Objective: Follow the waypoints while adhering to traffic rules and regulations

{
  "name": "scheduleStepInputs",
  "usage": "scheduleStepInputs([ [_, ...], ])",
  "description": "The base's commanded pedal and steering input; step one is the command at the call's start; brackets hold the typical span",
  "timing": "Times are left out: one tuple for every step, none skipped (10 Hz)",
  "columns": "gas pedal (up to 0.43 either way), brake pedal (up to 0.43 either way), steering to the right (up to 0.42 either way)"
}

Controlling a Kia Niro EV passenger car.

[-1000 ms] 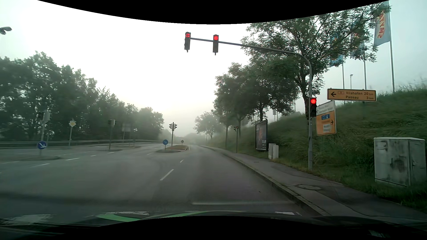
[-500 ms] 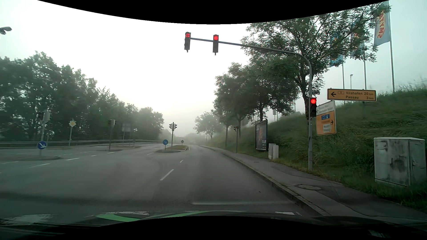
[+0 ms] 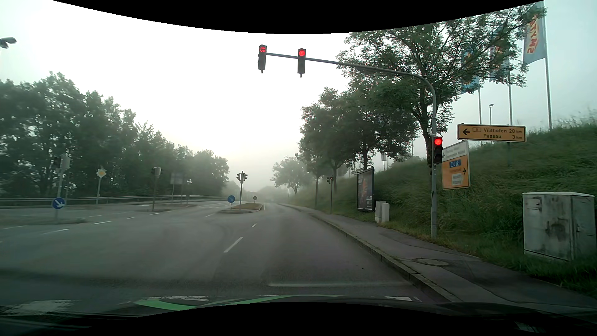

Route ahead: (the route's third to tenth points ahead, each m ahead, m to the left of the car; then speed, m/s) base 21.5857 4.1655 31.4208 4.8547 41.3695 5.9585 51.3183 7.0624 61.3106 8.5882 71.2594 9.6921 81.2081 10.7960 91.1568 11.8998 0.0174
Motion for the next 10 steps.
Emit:
scheduleStepInputs([
  [0.000, 0.262, -0.052],
  [0.000, 0.262, -0.052],
  [0.000, 0.262, -0.052],
  [0.000, 0.268, -0.052],
  [0.000, 0.268, -0.052],
  [0.000, 0.268, -0.052],
  [0.000, 0.268, -0.052],
  [0.000, 0.268, -0.052],
  [0.000, 0.268, -0.052],
  [0.000, 0.268, -0.052],
])
